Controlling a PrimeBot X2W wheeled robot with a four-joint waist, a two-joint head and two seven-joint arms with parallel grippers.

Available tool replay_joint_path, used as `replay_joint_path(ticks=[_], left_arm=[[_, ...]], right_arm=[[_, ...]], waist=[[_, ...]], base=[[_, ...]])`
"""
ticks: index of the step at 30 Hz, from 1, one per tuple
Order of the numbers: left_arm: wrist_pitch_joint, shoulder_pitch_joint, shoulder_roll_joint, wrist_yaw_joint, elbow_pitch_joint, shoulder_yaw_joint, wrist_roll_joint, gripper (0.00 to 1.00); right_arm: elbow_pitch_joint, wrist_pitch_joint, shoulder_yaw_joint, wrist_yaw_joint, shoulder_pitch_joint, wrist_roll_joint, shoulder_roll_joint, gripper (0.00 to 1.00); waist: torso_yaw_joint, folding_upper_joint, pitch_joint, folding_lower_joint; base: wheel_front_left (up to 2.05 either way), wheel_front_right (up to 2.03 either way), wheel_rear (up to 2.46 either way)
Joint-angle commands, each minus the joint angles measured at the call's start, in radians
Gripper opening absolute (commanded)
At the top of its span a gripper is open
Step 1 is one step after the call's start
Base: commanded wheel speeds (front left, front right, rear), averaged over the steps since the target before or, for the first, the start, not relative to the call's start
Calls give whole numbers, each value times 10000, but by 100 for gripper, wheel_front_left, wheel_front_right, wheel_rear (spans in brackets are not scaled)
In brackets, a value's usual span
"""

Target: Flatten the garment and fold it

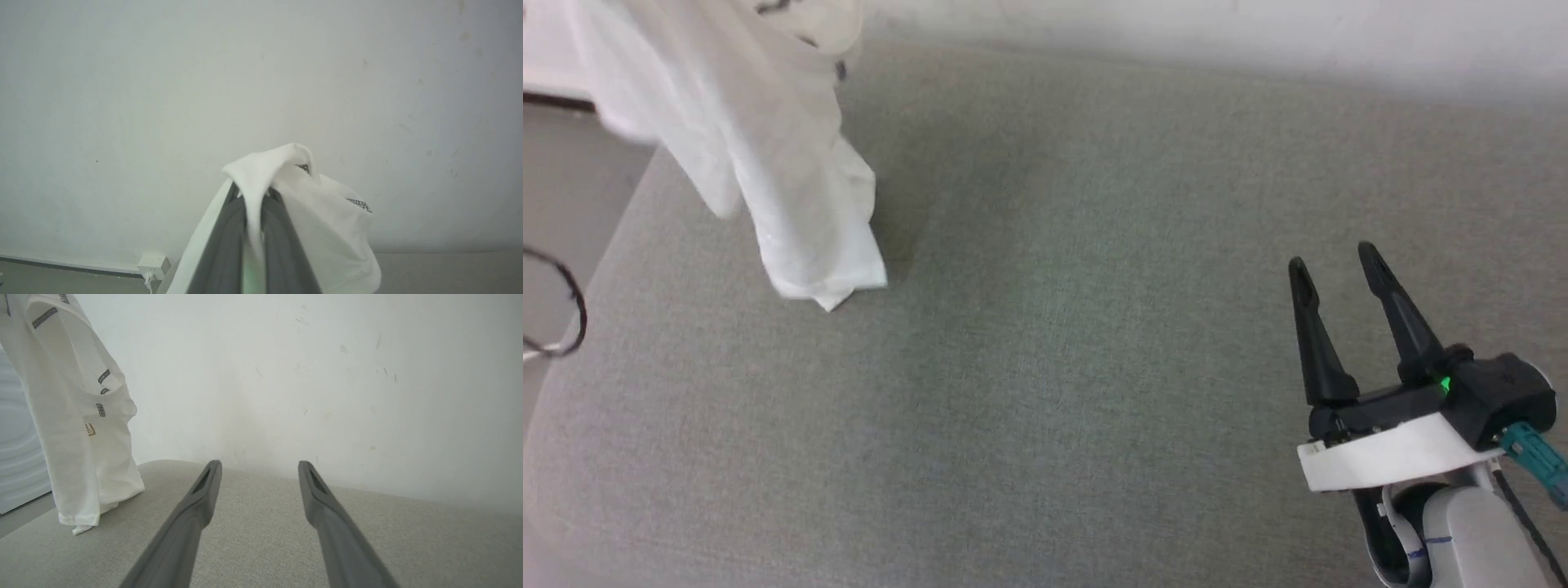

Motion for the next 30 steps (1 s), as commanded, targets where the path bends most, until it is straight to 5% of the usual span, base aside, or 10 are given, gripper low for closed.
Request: replay_joint_path(ticks=[1, 19, 30], left_arm=[[-33, -282, -166, 79, -137, -5, 74, 0], [132, -2585, -3491, 1082, -921, -362, -686, 0], [-21, 2, -4469, 1024, -1848, -1548, -853, 0]], right_arm=[[44, -80, -32, -19, 101, 85, -6, 100], [210, -417, -544, -19, 681, 277, -6, 100], [-114, -441, -1200, -19, 791, 247, -6, 100]], waist=[[-473, 0, -715, 3], [-2263, 0, -1542, 3], [-2676, 0, -1197, 3]], base=[[0, 0, 0], [0, 0, 0], [0, 0, 0]])
